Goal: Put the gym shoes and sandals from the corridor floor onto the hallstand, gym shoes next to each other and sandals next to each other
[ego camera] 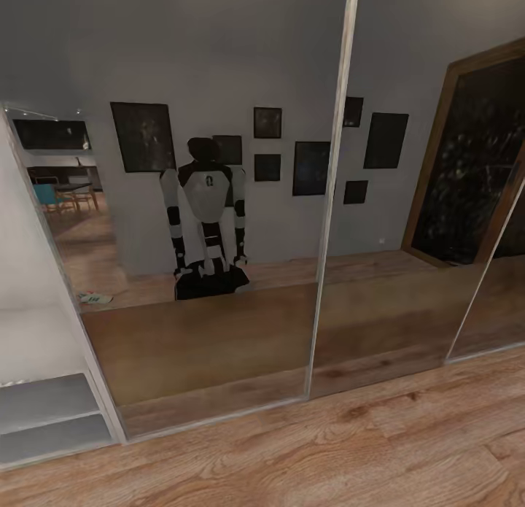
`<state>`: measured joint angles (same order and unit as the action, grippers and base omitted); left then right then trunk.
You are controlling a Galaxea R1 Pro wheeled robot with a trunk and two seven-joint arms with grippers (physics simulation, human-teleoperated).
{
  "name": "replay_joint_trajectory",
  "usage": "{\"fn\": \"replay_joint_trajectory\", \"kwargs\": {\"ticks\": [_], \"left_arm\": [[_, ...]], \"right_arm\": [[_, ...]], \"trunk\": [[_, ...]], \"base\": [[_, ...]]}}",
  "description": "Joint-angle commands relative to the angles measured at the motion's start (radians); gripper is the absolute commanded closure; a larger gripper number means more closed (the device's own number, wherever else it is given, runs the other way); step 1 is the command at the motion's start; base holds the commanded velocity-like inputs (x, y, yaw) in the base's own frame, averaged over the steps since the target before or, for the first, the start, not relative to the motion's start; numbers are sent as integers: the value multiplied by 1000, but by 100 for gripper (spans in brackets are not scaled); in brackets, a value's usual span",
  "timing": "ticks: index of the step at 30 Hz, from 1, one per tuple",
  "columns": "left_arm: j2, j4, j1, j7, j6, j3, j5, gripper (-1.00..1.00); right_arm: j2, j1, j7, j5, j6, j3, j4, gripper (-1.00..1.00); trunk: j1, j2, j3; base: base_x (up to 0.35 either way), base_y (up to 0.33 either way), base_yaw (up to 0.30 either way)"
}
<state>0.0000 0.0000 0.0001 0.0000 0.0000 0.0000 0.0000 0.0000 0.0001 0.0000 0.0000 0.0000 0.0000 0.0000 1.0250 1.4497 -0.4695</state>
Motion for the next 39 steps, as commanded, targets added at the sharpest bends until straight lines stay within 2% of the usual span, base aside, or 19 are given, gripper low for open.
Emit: {"fn": "replay_joint_trajectory", "kwargs": {"ticks": [1, 4, 8, 14, 24, 39], "left_arm": [[0, 0, 0, 0, 0, 0, 0, -100], [-3, -2, 0, -2, -2, -2, -2, -100], [-3, -2, 0, -2, -2, -2, -2, -100], [-2, -10, 0, -2, -5, 1, -2, -100], [-2, -12, 0, -2, -6, 2, -2, -100], [-2, -12, 0, -2, -6, 0, -3, -100]], "right_arm": [[0, 0, 0, 0, 0, 0, 0, -100], [15, -5, -2, 1, 0, -1, -8, -100], [14, -5, -2, 0, -1, -2, -8, -100], [48, -9, -3, 3, -13, 0, -42, -100], [52, -10, -5, 3, -28, -3, -96, -100], [-33, -12, -6, 5, -112, -3, -181, -100]], "trunk": [[0, 0, 0], [0, 0, 0], [0, 0, 0], [0, 0, 0], [0, 0, 0], [0, 0, 0]], "base": [[0, 0, 0], [0, 0, 0], [0, 0, 0], [0, 0, 0], [0, 0, 0], [0, 0, 0]]}}
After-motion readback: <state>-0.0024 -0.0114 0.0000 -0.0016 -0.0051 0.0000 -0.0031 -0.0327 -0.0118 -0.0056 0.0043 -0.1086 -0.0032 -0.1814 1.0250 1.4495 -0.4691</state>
